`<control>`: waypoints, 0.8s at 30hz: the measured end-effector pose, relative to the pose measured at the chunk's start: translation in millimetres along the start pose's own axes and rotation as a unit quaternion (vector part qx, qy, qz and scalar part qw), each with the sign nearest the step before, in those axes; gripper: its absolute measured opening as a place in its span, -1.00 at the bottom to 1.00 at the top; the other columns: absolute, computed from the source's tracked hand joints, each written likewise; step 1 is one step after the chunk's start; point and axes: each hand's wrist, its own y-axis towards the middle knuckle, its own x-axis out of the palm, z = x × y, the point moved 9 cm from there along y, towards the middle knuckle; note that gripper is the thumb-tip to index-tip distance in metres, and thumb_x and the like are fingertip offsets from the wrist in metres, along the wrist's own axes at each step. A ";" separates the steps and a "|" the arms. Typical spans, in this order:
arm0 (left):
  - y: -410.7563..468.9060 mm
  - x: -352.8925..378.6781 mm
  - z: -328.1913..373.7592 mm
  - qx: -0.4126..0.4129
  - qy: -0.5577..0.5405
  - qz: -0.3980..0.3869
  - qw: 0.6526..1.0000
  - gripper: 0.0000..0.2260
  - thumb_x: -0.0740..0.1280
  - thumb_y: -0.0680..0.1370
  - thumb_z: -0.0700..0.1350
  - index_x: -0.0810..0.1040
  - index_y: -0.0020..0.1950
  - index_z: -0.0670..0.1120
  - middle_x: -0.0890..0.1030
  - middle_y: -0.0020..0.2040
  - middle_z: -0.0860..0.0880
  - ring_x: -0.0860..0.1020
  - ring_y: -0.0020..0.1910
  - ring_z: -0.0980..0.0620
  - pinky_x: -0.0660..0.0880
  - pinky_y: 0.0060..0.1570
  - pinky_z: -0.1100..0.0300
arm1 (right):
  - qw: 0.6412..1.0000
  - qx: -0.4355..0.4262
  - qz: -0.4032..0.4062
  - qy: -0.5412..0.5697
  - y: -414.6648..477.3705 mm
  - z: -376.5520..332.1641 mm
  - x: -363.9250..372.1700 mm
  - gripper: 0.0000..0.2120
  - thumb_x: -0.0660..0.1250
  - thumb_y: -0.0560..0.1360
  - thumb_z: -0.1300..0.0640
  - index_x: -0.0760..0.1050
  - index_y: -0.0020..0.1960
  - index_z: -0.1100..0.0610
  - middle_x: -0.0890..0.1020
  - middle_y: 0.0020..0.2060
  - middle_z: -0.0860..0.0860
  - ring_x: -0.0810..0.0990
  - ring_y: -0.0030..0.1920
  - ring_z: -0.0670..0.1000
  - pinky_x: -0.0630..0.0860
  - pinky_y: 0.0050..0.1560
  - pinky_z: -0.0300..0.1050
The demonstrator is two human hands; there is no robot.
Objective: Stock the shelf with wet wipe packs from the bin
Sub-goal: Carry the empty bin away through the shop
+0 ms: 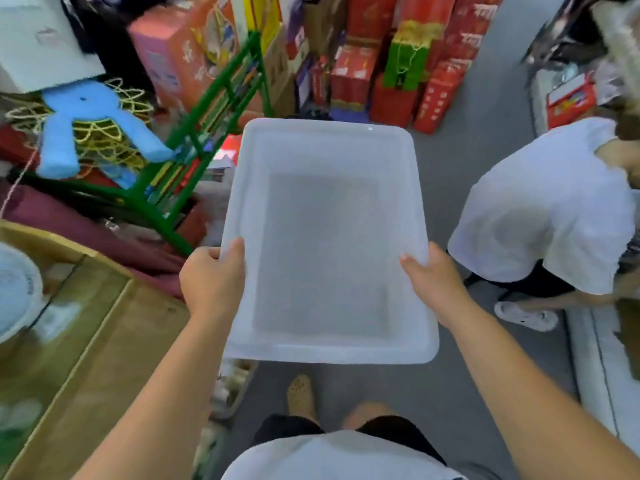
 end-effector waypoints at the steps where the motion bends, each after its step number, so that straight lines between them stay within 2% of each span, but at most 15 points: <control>1: 18.3 12.2 18.5 0.016 0.004 -0.013 1.000 -0.50 0.32 0.53 0.14 0.38 -0.43 -0.20 0.35 -0.50 -0.04 0.36 -0.49 -0.08 0.23 -0.44 0.07 | 1.000 0.010 0.015 0.008 13.3 -3.0 -4.6 -0.82 0.25 0.62 0.06 0.45 0.20 0.06 0.60 0.04 -0.03 0.59 -0.01 0.00 0.52 -0.05 -0.05; 4: 61.3 52.5 68.0 0.049 0.017 -0.043 0.998 -0.48 0.34 0.51 0.14 0.43 -0.39 -0.30 0.38 -0.48 -0.09 0.37 -0.47 -0.08 0.28 -0.43 0.07 | 0.998 0.032 0.050 0.025 52.4 -6.4 -20.2 -0.77 0.24 0.60 0.06 0.49 0.23 0.06 0.64 0.05 -0.01 0.63 0.02 0.03 0.59 0.06 0.04; 6: 83.0 85.3 97.7 0.060 0.020 -0.065 0.996 -0.50 0.33 0.53 0.12 0.36 -0.44 -0.20 0.32 -0.52 -0.05 0.32 -0.50 -0.07 0.22 -0.45 0.08 | 0.996 0.041 0.069 0.028 81.4 -8.4 -35.5 -0.76 0.24 0.58 0.05 0.51 0.21 0.05 0.65 0.02 -0.02 0.64 0.01 0.03 0.59 0.04 0.02; 8: 103.0 119.8 125.2 0.070 0.031 -0.077 0.994 -0.52 0.33 0.55 0.13 0.39 -0.42 -0.17 0.36 -0.51 -0.02 0.34 -0.49 -0.04 0.19 -0.44 0.09 | 0.995 0.047 0.078 0.035 114.3 -12.0 -51.9 -0.78 0.24 0.58 0.03 0.51 0.19 0.04 0.65 0.01 -0.03 0.64 -0.01 0.03 0.59 0.01 0.01; 11: 131.2 172.7 166.9 0.072 0.038 -0.073 0.994 -0.60 0.32 0.57 0.14 0.53 -0.23 -0.19 0.49 -0.37 -0.01 0.38 -0.40 0.10 0.18 -0.41 0.21 | 0.994 0.055 0.088 0.038 173.2 -15.9 -80.2 -0.79 0.26 0.60 0.04 0.50 0.21 0.04 0.64 0.01 -0.04 0.63 -0.01 0.01 0.57 -0.06 -0.04; 14: 153.9 221.9 215.9 0.071 0.013 -0.061 0.996 -0.65 0.34 0.58 0.08 0.50 -0.18 -0.19 0.47 -0.34 0.00 0.34 -0.38 0.17 0.15 -0.40 0.28 | 0.995 0.040 0.081 0.041 238.4 -30.8 -112.9 -0.75 0.27 0.61 0.05 0.49 0.27 0.04 0.64 0.04 -0.06 0.63 0.02 -0.01 0.54 -0.11 -0.10; 19: 185.9 295.0 287.2 0.048 -0.026 -0.060 0.997 -0.67 0.34 0.57 0.09 0.50 -0.18 -0.17 0.54 -0.29 -0.04 0.45 -0.35 0.09 0.24 -0.41 0.18 | 0.996 0.024 0.079 0.018 342.1 -70.7 -178.3 -0.76 0.29 0.62 0.04 0.48 0.27 0.02 0.62 0.05 -0.09 0.60 0.00 -0.07 0.50 -0.13 -0.16; 24: 226.2 354.4 357.7 0.058 -0.048 -0.074 0.994 -0.81 0.33 0.60 0.03 0.57 -0.09 -0.08 0.56 -0.24 0.08 0.48 -0.30 0.16 0.29 -0.39 0.21 | 0.994 0.032 0.092 0.055 433.1 -96.5 -213.5 -0.84 0.33 0.60 0.08 0.50 0.18 0.01 0.64 -0.01 -0.10 0.62 -0.04 -0.08 0.54 -0.12 -0.12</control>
